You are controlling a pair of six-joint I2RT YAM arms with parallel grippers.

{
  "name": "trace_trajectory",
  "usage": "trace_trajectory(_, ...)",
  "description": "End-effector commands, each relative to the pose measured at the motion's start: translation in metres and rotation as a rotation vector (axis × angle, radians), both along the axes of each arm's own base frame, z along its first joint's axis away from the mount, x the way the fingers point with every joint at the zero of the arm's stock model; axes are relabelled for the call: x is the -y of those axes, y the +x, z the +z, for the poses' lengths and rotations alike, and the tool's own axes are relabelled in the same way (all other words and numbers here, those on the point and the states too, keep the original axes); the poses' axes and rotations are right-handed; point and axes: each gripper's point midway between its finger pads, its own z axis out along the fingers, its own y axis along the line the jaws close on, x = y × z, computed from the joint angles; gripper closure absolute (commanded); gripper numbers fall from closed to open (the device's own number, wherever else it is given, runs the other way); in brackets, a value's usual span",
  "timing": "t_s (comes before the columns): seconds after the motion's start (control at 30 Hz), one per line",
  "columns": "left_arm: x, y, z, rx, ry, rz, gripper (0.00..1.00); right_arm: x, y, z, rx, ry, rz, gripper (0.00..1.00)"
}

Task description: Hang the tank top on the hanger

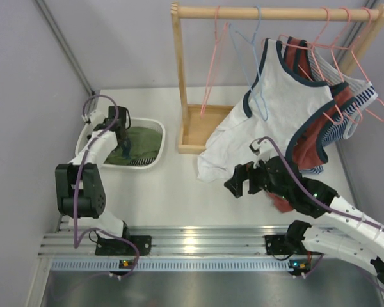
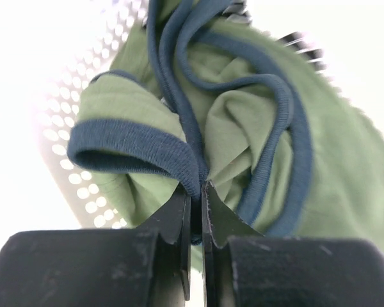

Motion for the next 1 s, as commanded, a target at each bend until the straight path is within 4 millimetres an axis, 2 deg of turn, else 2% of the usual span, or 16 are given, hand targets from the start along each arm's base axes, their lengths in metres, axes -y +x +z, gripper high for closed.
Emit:
trace_trajectory(0.0, 0.0, 0.013, 0.083, 0.193, 0.033, -0.078, 1.0, -0.006, 0.002, 0.013, 0.03, 0.015, 0.018, 0.0)
trace_trajectory(0.03, 0.002, 0.01, 0.102, 0.237, 0.036, -0.094, 1.0, -0.006, 0.003, 0.014, 0.033, 0.01, 0.018, 0.0)
trace_trajectory(0.13, 0.01, 0.002, 0.134, 0.304, 0.037, -0.169, 1.0, -0.006, 0.006, 0.018, 0.043, 0.001, 0.012, 0.0)
trace_trajectory(0.27, 0.025, -0.009, 0.16, 0.349, 0.057, -0.289, 1.0, -0.007, 0.009, 0.022, 0.051, -0.005, 0.002, 0.0)
trace_trajectory(0.3, 0.033, -0.013, 0.172, 0.375, 0.071, -0.322, 1.0, -0.007, 0.01, 0.022, 0.048, -0.006, 0.0, 0.0)
trace_trajectory(0.47, 0.07, -0.029, 0.202, 0.437, 0.12, -0.474, 1.0, -0.008, 0.012, 0.023, 0.043, -0.013, -0.008, 0.0)
trace_trajectory(0.73, 0.107, -0.062, 0.267, 0.582, 0.167, -0.611, 1.0, -0.009, 0.017, 0.03, 0.056, -0.014, -0.024, 0.0)
trace_trajectory(0.83, 0.127, -0.073, 0.289, 0.641, 0.161, -0.705, 1.0, -0.009, 0.019, 0.031, 0.06, -0.02, -0.029, 0.0)
trace_trajectory(0.87, 0.143, -0.077, 0.295, 0.666, 0.152, -0.796, 1.0, -0.008, 0.02, 0.031, 0.061, -0.025, -0.037, 0.0)
trace_trajectory(0.97, 0.164, -0.093, 0.323, 0.781, 0.136, -0.936, 1.0, -0.008, 0.023, 0.034, 0.067, -0.029, -0.044, 0.0)
